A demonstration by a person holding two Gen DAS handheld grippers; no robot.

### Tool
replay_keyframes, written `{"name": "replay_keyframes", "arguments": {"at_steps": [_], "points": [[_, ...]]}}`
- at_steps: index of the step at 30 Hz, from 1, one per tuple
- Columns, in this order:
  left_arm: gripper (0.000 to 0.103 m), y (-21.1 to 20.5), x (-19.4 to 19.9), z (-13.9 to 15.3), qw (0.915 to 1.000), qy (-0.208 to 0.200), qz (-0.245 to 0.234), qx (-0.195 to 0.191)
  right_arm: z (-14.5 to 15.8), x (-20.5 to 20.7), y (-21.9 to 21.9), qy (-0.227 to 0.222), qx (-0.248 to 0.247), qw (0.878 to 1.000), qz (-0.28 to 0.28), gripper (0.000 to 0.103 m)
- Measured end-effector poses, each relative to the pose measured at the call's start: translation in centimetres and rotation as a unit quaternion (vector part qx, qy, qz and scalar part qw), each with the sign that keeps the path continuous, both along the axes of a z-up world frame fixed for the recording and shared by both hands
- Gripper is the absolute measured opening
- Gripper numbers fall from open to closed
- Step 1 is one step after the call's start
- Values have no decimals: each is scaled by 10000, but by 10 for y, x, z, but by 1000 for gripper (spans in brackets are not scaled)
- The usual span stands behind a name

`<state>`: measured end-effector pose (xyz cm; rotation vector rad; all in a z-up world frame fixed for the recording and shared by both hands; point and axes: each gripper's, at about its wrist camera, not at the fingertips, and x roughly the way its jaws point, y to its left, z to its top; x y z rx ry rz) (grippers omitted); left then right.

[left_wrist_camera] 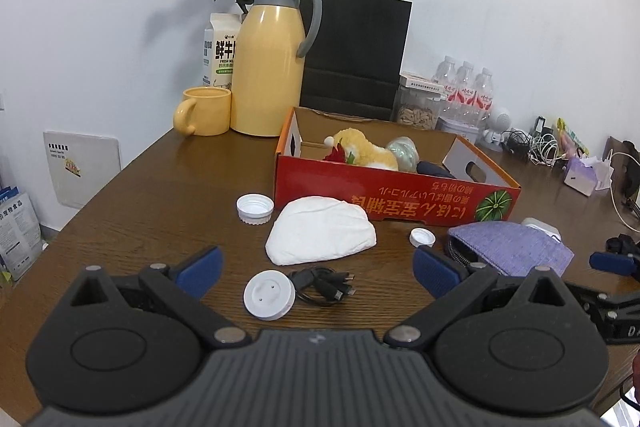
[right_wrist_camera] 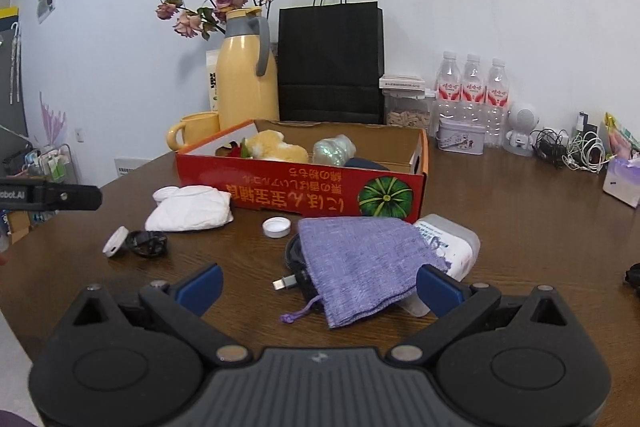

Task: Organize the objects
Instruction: 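Move the right tool over the purple cloth on the table, then grasp the purple cloth with the right tool and lift it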

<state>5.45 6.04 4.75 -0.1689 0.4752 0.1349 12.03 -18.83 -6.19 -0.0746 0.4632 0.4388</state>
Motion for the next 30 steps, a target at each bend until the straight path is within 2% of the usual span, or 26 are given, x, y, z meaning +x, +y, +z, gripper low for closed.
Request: {"name": "replay_keyframes", "arguments": {"at_steps": [4,11,14,17,18,19,25,27,30], "points": [[103,2,4,-1,10000,39,33,8,1,13,3,-118,-239,9996,-27,103],[103,6,5,0,9999,38,115,44,-11,57,22,-56,-843,9964,-44,103],[103,9,6,0,9998,64,155,47,-20,70,30,-5,-1090,9940,-85,98],[103,13,6,-1,9998,76,197,33,-24,75,32,-15,-1130,9936,-62,95],[103,13,6,-1,9998,80,206,20,-23,75,32,-23,-1113,9938,-71,88],[103,14,6,-2,9997,82,209,9,-23,75,32,-49,-1116,9937,-108,76],[103,14,7,-3,9998,98,195,-4,-19,73,24,-140,-1066,9939,-240,48],[103,14,7,-3,9998,97,194,-6,-19,73,22,-173,-1122,9932,-256,43],[103,13,6,-3,9998,96,189,2,-18,72,19,-184,-1058,9939,-234,46]]}}
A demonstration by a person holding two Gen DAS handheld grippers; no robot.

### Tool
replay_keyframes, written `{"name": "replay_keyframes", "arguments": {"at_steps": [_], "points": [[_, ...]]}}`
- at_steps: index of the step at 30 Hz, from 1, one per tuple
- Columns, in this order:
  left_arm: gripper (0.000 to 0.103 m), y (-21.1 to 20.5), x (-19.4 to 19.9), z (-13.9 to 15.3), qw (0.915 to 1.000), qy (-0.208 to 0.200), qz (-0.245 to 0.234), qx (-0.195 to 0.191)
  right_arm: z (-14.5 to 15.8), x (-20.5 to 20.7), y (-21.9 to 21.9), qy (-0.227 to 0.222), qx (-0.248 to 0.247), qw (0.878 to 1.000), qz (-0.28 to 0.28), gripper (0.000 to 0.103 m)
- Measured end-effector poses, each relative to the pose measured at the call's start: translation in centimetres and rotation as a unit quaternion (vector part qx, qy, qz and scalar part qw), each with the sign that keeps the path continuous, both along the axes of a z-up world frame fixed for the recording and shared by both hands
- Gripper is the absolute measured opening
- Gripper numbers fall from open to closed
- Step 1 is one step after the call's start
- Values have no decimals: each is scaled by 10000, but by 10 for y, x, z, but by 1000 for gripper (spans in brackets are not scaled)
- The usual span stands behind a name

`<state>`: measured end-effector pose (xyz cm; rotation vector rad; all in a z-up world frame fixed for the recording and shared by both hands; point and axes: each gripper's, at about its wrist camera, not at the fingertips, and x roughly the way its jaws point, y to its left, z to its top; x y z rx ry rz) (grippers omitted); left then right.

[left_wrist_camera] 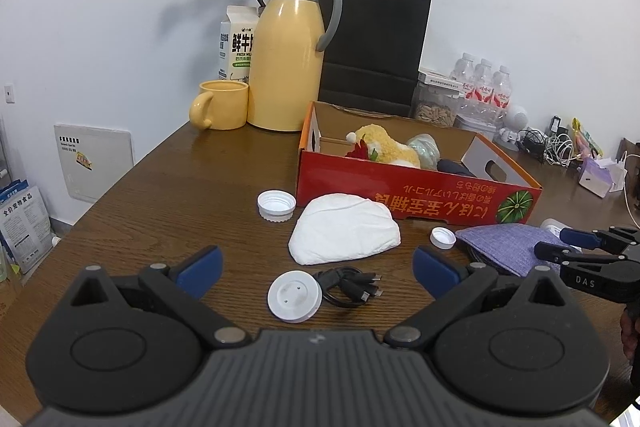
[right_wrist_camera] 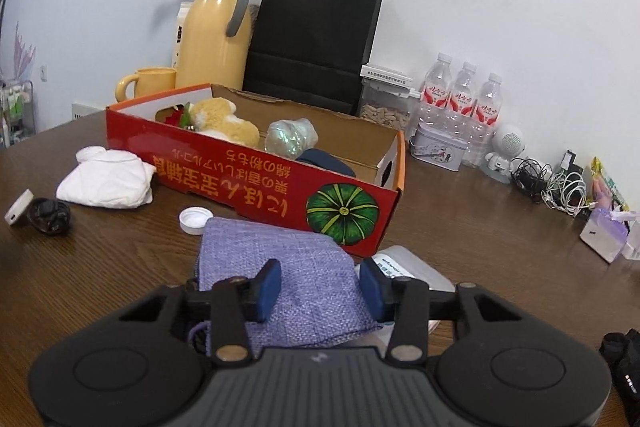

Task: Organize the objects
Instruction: 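Grasp the purple cloth with the right tool and lift it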

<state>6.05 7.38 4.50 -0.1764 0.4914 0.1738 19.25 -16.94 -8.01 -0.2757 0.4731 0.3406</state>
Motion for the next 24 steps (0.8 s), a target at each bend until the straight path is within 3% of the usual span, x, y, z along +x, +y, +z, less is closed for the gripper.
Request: {"name": "replay_keyframes", "arguments": {"at_steps": [2,3,12,14,15,17,19,24], "points": [[103,0,0,0,10000,-1,1,8,2,0,-2,53,148,9998,87,70],[103,0,-1,1,10000,-1,7,13,2,0,-2,84,211,9996,186,87],[103,4,-2,1,10000,-10,58,-18,-4,11,18,283,-193,9979,541,91],[103,6,-2,0,10000,-10,79,-40,-4,10,20,269,-297,9973,608,86],[103,6,-2,0,10000,-11,85,-45,-4,8,22,236,-356,9971,633,79],[103,8,-2,-1,9999,-10,97,-67,-4,4,23,227,-419,9962,732,62],[103,9,-2,-1,9999,-2,102,-77,-5,0,25,217,-460,9956,785,36],[103,10,-3,-2,9999,-3,109,-78,-6,-7,25,194,-271,9961,821,23]]}}
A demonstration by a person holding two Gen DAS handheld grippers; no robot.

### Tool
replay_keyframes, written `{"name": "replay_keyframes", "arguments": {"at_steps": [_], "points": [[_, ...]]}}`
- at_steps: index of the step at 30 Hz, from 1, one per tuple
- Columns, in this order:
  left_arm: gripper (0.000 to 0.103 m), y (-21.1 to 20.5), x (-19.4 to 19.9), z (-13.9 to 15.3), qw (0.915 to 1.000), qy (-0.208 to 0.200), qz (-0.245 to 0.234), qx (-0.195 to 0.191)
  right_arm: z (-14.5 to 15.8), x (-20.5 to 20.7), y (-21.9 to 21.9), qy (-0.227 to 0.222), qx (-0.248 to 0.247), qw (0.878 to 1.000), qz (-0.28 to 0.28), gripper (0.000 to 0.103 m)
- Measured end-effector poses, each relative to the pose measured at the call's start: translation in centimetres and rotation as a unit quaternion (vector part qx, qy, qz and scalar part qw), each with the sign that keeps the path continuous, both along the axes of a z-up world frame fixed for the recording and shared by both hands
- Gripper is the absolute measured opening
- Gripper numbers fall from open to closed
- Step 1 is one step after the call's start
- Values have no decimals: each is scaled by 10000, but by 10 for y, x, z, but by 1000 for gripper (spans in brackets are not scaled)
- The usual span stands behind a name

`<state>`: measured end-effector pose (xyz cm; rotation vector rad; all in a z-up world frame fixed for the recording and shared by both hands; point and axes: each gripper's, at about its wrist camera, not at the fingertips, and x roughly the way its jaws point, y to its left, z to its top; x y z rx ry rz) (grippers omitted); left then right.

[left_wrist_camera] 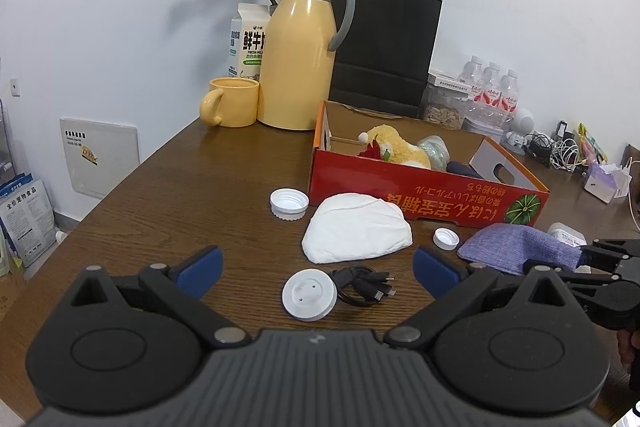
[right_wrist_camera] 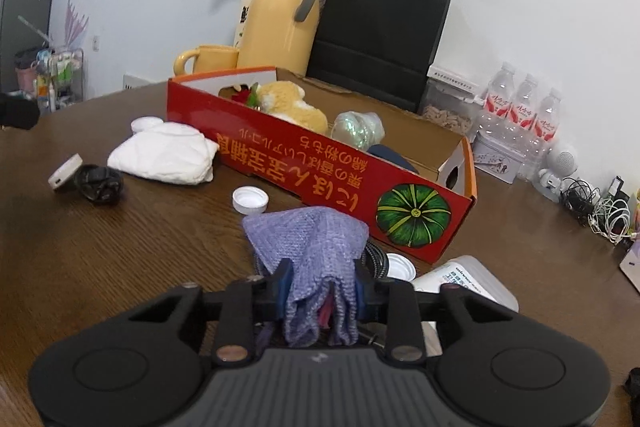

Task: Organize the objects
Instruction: 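Grasp the purple cloth with the right tool and lift it, then grasp the white cloth bundle with left tool while right tool holds purple cloth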

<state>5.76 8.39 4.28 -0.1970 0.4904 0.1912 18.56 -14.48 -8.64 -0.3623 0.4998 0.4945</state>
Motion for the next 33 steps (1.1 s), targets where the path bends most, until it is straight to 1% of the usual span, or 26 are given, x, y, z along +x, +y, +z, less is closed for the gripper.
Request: {"name": "replay_keyframes", "arguments": {"at_steps": [3,5,11,16,21,27,30,33], "points": [[103,2,1,-1,10000,14,24,-17,5,-6,-5,-79,270,9996,-24,20],[103,3,2,-3,10000,41,23,-24,10,-12,-8,-136,513,9986,-30,17],[103,0,15,-7,9998,167,-64,-25,23,-24,-17,-383,1293,9908,-62,15],[103,-4,39,-10,9992,350,-211,-17,19,-15,-11,-324,1384,9898,-71,15],[103,-11,78,-14,9972,626,-412,-43,17,-12,-8,-414,1460,9883,-148,15],[103,-17,128,-30,9924,1134,-474,2,9,-5,-12,-384,1491,9877,-271,15],[103,-18,141,-35,9911,1236,-505,10,6,-3,-11,-339,1468,9883,-247,15],[103,-20,149,-40,9905,1292,-470,54,7,-4,-13,-353,1550,9870,-233,15]]}}
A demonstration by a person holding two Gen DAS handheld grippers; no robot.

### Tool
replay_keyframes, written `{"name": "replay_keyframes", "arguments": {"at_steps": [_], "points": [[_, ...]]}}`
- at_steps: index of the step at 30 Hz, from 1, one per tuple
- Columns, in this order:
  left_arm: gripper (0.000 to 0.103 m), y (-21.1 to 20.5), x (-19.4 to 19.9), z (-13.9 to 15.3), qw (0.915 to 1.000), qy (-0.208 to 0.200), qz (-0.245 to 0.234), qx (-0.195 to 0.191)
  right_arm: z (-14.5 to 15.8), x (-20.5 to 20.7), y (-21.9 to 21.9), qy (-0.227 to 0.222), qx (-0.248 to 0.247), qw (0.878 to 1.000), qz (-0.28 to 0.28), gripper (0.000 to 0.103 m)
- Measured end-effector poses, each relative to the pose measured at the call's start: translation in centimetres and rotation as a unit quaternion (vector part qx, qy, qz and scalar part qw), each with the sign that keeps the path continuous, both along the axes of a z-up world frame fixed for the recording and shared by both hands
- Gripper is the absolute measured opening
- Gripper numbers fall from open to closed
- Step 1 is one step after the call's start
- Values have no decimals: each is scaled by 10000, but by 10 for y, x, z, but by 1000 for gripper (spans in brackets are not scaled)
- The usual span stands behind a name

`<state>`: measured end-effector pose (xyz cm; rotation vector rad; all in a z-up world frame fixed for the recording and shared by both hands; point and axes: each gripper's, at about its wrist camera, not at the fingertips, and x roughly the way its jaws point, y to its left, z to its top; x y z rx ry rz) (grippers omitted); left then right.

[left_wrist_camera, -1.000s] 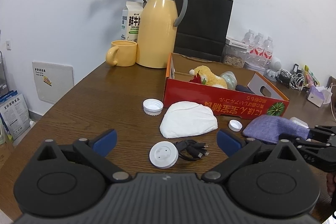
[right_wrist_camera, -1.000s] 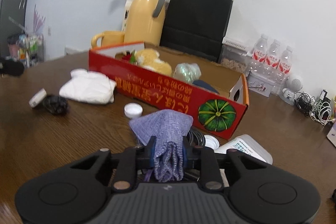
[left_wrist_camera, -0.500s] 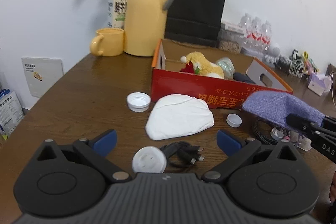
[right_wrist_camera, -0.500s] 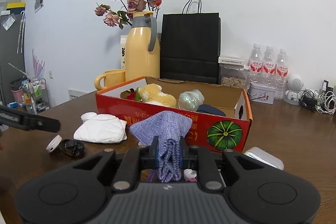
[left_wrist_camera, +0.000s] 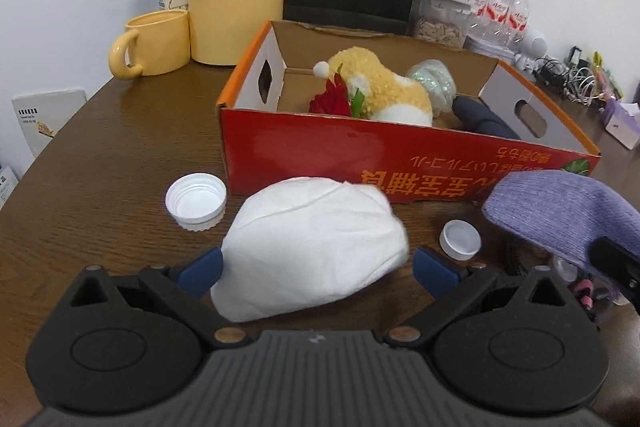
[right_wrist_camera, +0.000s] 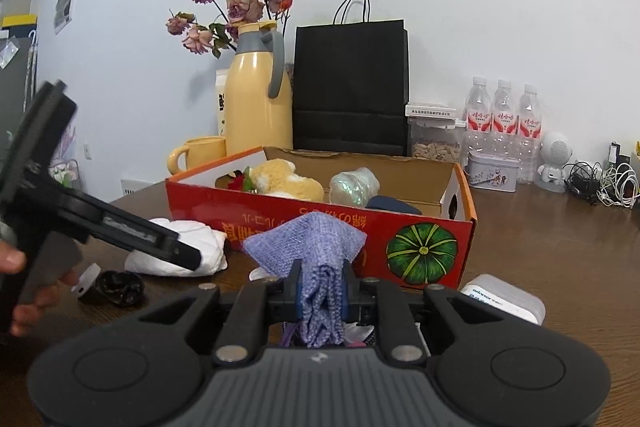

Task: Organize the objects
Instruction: 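Grasp the white cloth bundle with left tool while right tool holds purple cloth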

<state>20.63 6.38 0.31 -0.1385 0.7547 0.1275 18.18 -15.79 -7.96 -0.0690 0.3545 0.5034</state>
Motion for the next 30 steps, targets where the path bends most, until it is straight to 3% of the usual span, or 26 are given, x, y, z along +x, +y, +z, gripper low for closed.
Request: {"name": "replay_keyframes", "arguments": {"at_steps": [10,14,24,30], "points": [[103,-7,10,-9,9991,82,35,412,0,-1,-1,16,57,10000,68,15],[103,-5,10,-13,9994,72,-6,336,1,-1,-1,9,62,9999,80,15],[79,-5,2,-7,9997,-58,-75,243,2,-2,-1,-1,77,9999,82,15],[78,-6,-15,7,9990,-295,-88,315,2,-3,-1,-31,95,9999,75,15]]}}
